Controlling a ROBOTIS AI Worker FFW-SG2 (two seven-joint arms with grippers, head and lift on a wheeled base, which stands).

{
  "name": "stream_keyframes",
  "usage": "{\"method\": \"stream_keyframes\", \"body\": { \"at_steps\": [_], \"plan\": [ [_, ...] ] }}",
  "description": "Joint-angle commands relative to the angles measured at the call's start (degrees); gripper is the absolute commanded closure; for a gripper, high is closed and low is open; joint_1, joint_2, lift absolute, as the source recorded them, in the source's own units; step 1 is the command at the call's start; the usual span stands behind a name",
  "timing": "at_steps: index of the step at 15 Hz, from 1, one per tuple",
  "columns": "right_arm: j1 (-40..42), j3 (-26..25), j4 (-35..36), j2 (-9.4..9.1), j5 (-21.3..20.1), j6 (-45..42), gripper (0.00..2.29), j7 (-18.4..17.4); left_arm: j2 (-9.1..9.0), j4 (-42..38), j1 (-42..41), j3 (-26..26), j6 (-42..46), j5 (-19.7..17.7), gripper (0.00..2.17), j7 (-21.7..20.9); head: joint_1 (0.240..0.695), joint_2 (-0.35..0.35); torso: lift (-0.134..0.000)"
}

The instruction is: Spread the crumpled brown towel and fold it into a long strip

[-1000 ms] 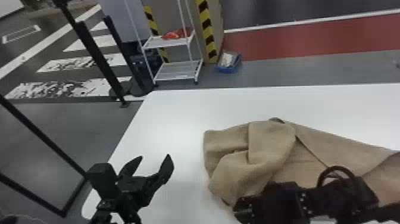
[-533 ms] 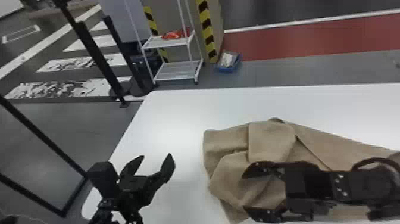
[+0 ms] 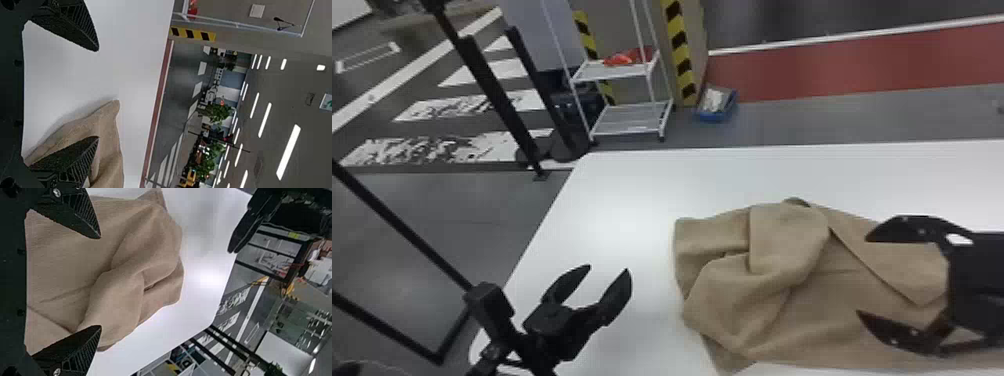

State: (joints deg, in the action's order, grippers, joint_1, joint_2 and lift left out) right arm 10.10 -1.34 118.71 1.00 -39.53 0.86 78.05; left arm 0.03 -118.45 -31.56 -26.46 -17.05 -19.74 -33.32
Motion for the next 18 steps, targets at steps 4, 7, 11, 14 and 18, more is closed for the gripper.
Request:
{"method": "stream_keyframes", "body": {
  "at_steps": [4,7,11,14,18],
  "plan": [
    [3.9,-14.1,-0.2,6.2,2.8,-2.0,0.09,0.3,1.11,1.0,-0.1,-5.5,-2.3,0.1,0.14,-12.1,0.695,0.294,-0.125],
    [2.9,-18.8,-3.5,8.4,3.1,-4.1,0.09,0.3,0.93,0.9,-0.2,-5.0,-2.3,7.1,0.14,-18.1,0.695,0.184,-0.125],
    [-3.5,-25.2,-12.5,9.19,3.2,-6.2,0.09,-2.8,0.67,-0.2,-0.2,-1.7,-2.4,15.0,0.14,-21.7,0.695,0.041,-0.125],
    [-8.1,-28.2,-17.9,9.37,3.2,-4.8,0.09,-7.1,0.5,-3.1,-1.0,0.4,-3.1,16.7,0.15,-22.1,0.695,-0.049,-0.125],
    [-12.6,-28.3,-20.6,9.54,3.2,-2.3,0.09,-8.4,0.41,-5.7,-3.9,2.9,-3.1,17.4,0.2,-26.0,0.695,-0.166,-0.125]
  ]
}}
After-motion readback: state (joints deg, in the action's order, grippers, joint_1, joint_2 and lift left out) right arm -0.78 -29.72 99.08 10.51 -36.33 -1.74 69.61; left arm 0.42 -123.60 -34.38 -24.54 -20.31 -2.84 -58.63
